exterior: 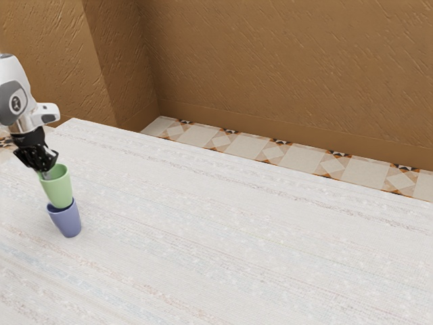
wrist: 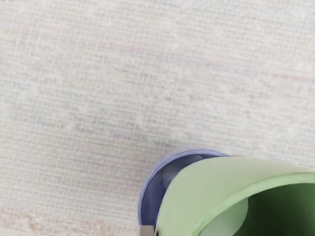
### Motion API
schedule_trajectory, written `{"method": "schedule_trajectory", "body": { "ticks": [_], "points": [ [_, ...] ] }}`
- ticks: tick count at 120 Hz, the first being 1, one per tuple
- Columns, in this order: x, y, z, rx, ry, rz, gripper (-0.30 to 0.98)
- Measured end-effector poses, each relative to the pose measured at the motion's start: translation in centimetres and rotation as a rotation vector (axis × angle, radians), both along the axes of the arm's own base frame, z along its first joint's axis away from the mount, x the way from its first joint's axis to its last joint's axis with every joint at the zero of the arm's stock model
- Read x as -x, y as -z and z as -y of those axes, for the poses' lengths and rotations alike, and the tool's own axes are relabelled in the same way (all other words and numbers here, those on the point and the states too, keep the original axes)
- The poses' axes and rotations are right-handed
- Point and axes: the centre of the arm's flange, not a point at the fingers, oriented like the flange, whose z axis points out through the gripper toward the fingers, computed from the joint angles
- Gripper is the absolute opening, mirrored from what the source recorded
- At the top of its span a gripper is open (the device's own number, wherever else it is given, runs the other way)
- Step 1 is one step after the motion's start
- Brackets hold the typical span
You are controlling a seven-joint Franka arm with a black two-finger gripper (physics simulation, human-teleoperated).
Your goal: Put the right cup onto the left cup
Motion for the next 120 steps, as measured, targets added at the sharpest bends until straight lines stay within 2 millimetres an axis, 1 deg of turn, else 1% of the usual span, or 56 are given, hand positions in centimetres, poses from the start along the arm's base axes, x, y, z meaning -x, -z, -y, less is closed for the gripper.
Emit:
{"method": "schedule_trajectory", "body": {
  "ticks": [14, 46, 50, 68, 80, 93, 120],
  "points": [
    [-0.4, 0.5, 0.5, 0.004, 0.009, -0.002, -0.10],
    [-0.1, 1.8, -0.2, 0.010, -0.004, -0.014, -0.09],
    [-0.1, 1.9, -0.2, 0.012, -0.003, -0.015, -0.05],
    [-0.1, 2.0, -0.1, 0.018, -0.004, -0.012, 0.29],
    [-0.1, 2.0, -0.1, 0.020, -0.005, -0.011, 0.44],
    [0.0, 1.3, -0.1, 0.019, -0.004, -0.001, 0.54],
    [1.4, -2.3, 0.9, 0.015, 0.004, 0.048, 0.63]
  ]
}}
